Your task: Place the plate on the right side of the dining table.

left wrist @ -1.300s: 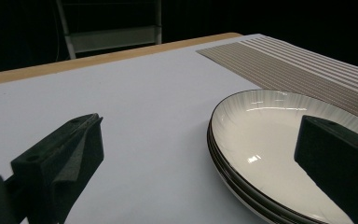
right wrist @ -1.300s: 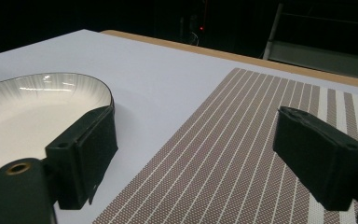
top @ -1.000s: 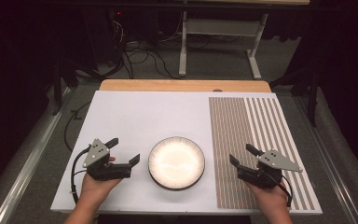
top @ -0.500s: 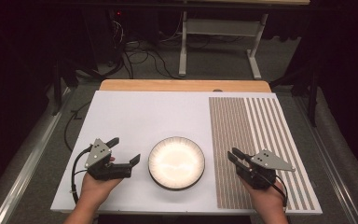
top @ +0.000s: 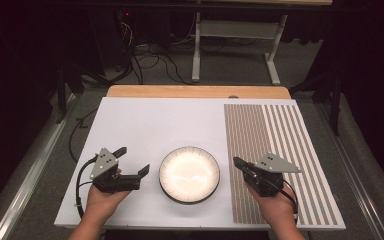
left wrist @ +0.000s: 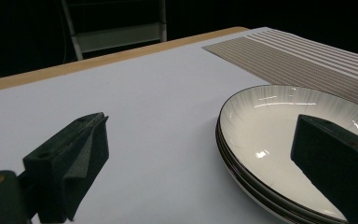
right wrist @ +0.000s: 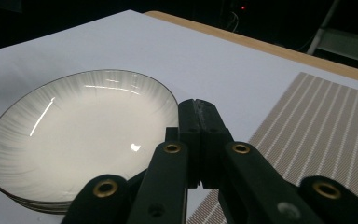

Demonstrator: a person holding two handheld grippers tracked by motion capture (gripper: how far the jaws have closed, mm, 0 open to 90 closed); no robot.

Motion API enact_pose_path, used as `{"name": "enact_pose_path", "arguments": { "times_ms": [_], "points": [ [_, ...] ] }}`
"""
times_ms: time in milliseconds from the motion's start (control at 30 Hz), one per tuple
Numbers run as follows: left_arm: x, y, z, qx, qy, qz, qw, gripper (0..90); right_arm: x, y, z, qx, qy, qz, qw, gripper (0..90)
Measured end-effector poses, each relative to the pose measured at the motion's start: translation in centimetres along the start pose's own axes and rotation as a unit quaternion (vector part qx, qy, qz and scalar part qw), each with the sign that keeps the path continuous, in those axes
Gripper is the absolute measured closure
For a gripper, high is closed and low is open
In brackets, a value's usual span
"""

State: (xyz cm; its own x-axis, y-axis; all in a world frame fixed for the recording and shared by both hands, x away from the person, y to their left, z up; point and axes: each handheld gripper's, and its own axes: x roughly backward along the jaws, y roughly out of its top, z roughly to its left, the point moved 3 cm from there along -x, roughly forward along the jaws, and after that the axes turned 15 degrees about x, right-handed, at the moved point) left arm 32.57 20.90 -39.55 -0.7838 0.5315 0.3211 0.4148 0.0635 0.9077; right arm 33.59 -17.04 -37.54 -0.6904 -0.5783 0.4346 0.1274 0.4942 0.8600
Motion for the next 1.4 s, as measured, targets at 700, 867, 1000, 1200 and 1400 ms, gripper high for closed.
{"name": "enact_pose_path", "arguments": {
  "times_ms": [700, 867, 1000, 1200, 1400],
  "points": [
    [-0.2, 0.0, 0.1, 0.003, -0.008, 0.007, 0.9999, 0.2, -3.5, 1.8, 1.3, 0.025, 0.041, 0.032, 0.9984, 90.0],
    [-0.1, 0.1, -0.2, -0.002, -0.011, 0.005, 0.9999, 0.2, -3.7, 0.1, 1.5, 0.025, 0.048, 0.057, 0.9969, 90.0],
    [-0.2, 0.1, -0.3, -0.002, -0.014, 0.004, 0.9999, 0.2, -3.8, -0.4, 1.4, 0.025, 0.058, 0.059, 0.9962, 90.0],
    [-0.3, 0.0, -0.3, -0.001, -0.017, 0.006, 0.9998, 0.2, -4.1, -1.3, 1.1, 0.015, 0.069, 0.079, 0.9944, 90.0],
    [-0.3, 0.0, -0.3, 0.001, -0.018, 0.006, 0.9998, 0.2, -4.3, -1.5, 1.4, 0.024, 0.075, 0.088, 0.9929, 90.0]
  ]
}}
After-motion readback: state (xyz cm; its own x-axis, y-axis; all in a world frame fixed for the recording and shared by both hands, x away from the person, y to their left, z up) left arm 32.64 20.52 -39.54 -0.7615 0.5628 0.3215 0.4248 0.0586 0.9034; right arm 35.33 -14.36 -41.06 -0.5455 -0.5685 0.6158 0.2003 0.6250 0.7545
